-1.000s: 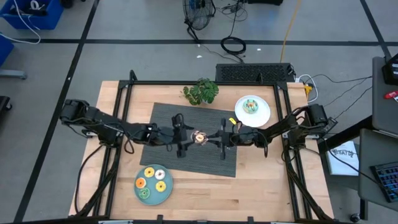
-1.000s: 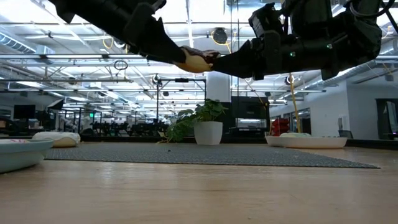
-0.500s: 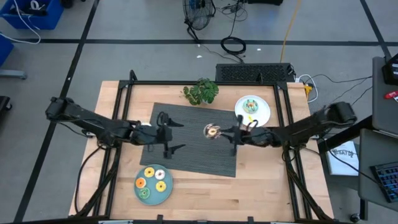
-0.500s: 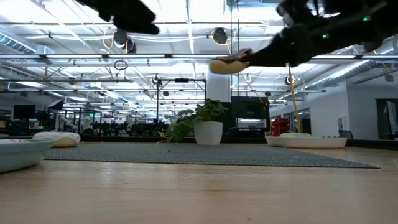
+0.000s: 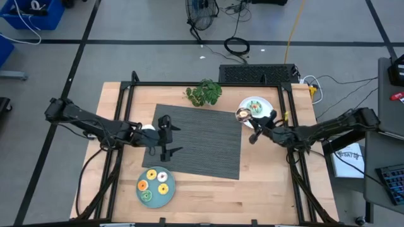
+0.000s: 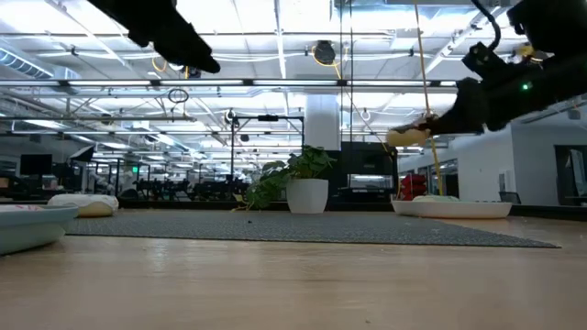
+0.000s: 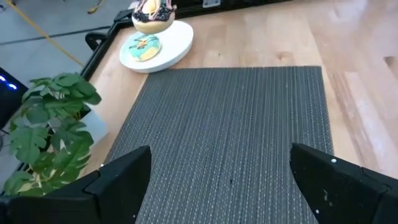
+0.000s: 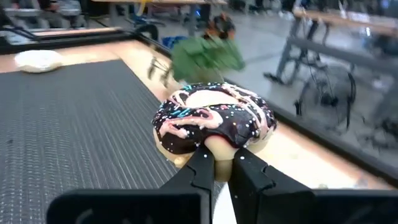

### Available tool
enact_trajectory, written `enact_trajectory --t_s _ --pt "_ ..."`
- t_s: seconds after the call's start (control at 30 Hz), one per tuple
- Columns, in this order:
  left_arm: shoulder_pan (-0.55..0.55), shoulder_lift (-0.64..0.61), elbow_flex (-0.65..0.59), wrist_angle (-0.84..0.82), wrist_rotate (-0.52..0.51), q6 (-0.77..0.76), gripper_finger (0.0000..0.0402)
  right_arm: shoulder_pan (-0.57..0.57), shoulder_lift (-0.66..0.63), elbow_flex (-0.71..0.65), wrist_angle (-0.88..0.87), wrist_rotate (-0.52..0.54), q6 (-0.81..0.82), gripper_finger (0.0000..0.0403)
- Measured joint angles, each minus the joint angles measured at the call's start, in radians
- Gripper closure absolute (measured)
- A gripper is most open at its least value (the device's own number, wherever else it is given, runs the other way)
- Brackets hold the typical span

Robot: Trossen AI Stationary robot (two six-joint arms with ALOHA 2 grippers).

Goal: Pick & Place donuts
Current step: Put the big black donut on the white plate

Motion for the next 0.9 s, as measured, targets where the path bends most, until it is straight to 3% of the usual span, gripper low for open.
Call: enact_trajectory --t_s 0.4,0.57,0.9 --pt "0.001 0.028 0.000 0.000 -0.001 0.005 0.0026 -0.092 -0.176 0.004 -0.597 0.008 0.438 0.0383" --pt "0.001 0.028 0.000 0.000 -0.001 0.006 0.0026 -0.126 -0.197 0.053 -0.878 -0.043 0.625 0.0383" --pt "0.001 0.028 0.000 0.001 -0.001 0.005 0.0032 -0.180 -0.197 0.062 -1.049 -0.008 0.739 0.0383"
